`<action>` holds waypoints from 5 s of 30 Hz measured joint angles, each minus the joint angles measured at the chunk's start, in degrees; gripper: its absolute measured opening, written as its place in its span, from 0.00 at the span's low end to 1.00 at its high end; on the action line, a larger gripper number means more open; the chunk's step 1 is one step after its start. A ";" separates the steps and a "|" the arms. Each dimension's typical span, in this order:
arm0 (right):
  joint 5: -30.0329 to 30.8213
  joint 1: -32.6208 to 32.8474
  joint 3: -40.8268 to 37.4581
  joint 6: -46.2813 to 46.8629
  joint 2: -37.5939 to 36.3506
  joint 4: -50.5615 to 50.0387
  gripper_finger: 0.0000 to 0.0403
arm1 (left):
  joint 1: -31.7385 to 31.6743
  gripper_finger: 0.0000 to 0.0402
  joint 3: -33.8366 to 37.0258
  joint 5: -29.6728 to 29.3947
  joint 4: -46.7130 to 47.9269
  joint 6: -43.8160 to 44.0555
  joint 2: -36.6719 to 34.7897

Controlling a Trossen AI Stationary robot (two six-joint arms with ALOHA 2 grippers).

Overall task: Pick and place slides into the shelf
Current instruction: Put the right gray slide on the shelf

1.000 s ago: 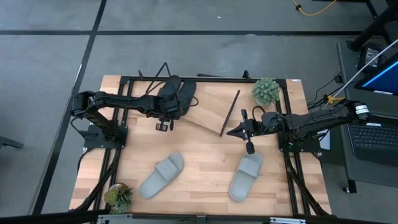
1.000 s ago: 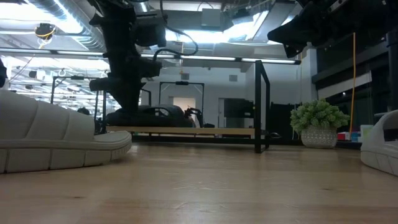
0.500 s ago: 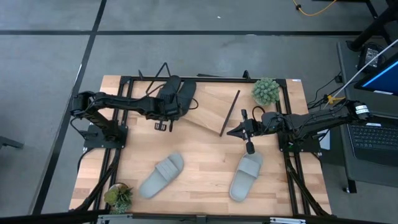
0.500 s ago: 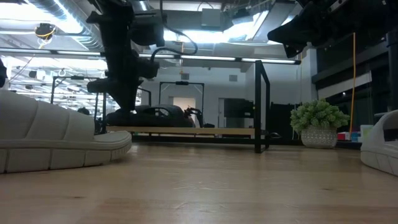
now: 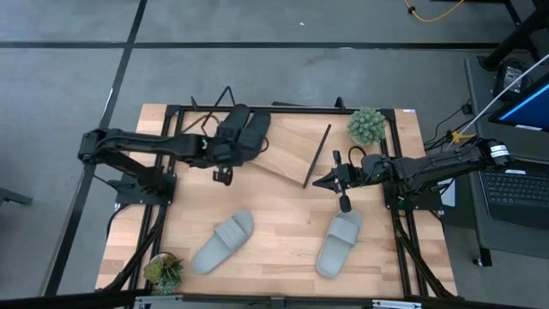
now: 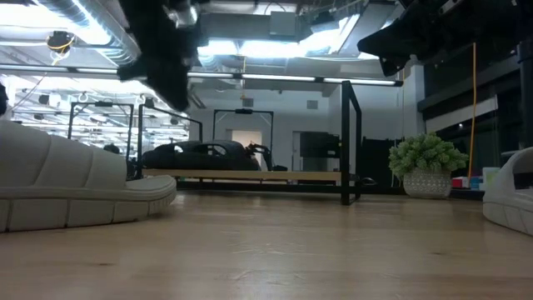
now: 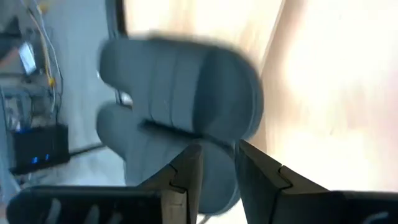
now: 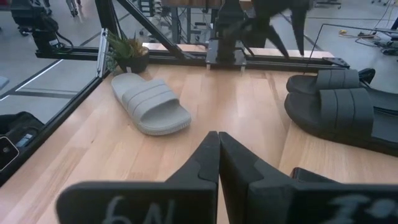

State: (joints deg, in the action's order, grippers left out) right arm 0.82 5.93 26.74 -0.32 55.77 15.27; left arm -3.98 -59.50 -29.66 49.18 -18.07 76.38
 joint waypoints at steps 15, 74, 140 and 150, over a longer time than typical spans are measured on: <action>0.02 0.95 1.90 0.10 0.00 1.36 0.02 | 12.29 0.21 -0.94 12.05 -18.17 8.89 -5.05; 12.11 42.49 68.48 75.24 53.20 -78.35 0.02 | 35.29 0.02 22.91 10.65 -67.20 16.05 -2.40; 24.70 40.27 68.30 73.74 64.69 -71.18 0.03 | 35.36 0.00 22.84 10.61 -66.03 16.53 -4.78; 33.23 37.12 68.43 50.59 61.56 -57.10 0.02 | 37.52 0.00 22.82 8.66 -61.53 18.08 -10.22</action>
State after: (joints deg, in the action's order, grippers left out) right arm 34.05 43.05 95.17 50.27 117.32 -41.83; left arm 33.54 -36.69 -21.00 -12.35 0.01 66.17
